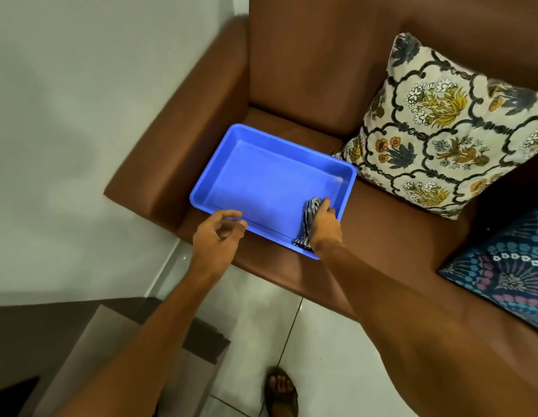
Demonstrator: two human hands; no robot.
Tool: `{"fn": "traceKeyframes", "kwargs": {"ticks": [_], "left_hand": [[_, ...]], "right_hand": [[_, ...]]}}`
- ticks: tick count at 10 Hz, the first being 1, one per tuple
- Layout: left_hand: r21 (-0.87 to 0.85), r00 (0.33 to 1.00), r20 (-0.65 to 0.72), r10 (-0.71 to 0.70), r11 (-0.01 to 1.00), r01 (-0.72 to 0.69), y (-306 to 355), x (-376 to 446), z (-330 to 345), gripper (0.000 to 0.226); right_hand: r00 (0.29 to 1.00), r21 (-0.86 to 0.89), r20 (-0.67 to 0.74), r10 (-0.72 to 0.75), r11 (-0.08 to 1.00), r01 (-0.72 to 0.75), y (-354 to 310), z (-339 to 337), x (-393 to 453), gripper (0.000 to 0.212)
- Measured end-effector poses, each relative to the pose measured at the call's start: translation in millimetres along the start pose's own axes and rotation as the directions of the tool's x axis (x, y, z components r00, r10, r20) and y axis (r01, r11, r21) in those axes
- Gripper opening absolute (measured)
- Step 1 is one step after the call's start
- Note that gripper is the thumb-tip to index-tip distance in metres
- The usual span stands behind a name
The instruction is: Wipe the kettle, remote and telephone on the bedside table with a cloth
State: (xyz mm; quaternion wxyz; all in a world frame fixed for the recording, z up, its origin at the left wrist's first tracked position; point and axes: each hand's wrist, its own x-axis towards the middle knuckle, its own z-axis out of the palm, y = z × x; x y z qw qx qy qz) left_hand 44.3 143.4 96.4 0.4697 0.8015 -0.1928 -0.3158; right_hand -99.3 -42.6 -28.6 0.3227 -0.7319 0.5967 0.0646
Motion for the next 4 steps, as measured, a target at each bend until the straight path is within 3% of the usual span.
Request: {"fn": "traceKeyframes", "kwargs": {"ticks": [1, 2, 3, 4], "left_hand": [[0.007, 1.000, 0.002, 0.022, 1.000, -0.022, 9.0, -4.2, -6.5, 0.019], [0.000, 1.000, -0.009, 0.028, 1.000, -0.028, 21.4, -11.3, -21.5, 0.016], [-0.010, 0.999, -0.017, 0.051, 0.999, -0.051, 33.4, -16.7, -44.8, 0.016], [0.040, 0.994, -0.067, 0.083, 0.996, -0.080, 49.1, -32.0, -76.7, 0.016]], "right_hand": [[0.986, 0.041, 0.115, 0.123, 0.991, -0.128, -3.0, 4.1, 4.3, 0.095], [0.967, 0.136, 0.147, 0.207, 0.964, -0.227, -5.7, 2.4, 4.1, 0.086], [0.994, 0.172, 0.038, 0.107, 0.979, -0.112, -9.7, -1.3, -8.7, 0.080], [0.997, 0.093, -0.071, -0.033, 0.995, 0.039, -8.2, -15.0, -32.2, 0.098]]}}
